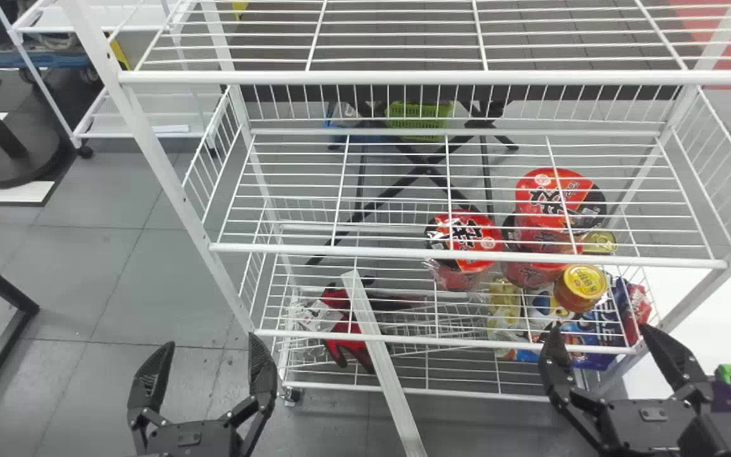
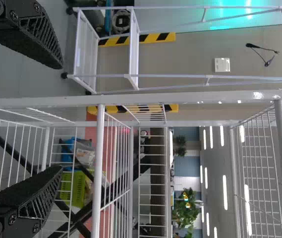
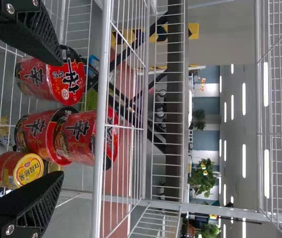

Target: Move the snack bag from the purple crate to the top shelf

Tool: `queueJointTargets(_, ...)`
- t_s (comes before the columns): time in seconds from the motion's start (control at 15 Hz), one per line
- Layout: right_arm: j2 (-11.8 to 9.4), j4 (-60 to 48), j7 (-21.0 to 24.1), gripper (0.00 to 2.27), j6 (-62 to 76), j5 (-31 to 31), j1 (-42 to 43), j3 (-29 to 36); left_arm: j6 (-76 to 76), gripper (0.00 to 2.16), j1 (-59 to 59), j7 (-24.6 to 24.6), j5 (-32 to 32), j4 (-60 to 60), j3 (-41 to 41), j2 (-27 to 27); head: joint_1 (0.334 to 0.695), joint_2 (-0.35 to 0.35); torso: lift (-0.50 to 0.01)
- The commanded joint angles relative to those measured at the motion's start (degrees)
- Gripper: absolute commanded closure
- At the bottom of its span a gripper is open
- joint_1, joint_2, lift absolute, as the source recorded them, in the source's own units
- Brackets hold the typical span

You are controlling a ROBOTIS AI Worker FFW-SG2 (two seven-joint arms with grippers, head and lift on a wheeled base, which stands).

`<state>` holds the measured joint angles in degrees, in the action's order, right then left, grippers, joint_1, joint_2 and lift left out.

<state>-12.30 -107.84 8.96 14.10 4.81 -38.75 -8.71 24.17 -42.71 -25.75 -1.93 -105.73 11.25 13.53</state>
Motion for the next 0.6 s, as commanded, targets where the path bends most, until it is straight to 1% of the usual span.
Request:
queueJointTargets(0.0,0.09,-0.09,0.00,0.00,0.00,-0.06,0.00,0.01,0.12,0.09,0.00,0.00,0.00,0.00,0.00,0.00,0.695,0.065,-0.346)
queueJointTargets(0.53,0.00,-0.09,0.00,0.00,0.00,-0.15,0.00,0.01,0.12,0.09,0.09,0.00,0.00,0.18,0.00,0.00,0.695,0.066,-0.378)
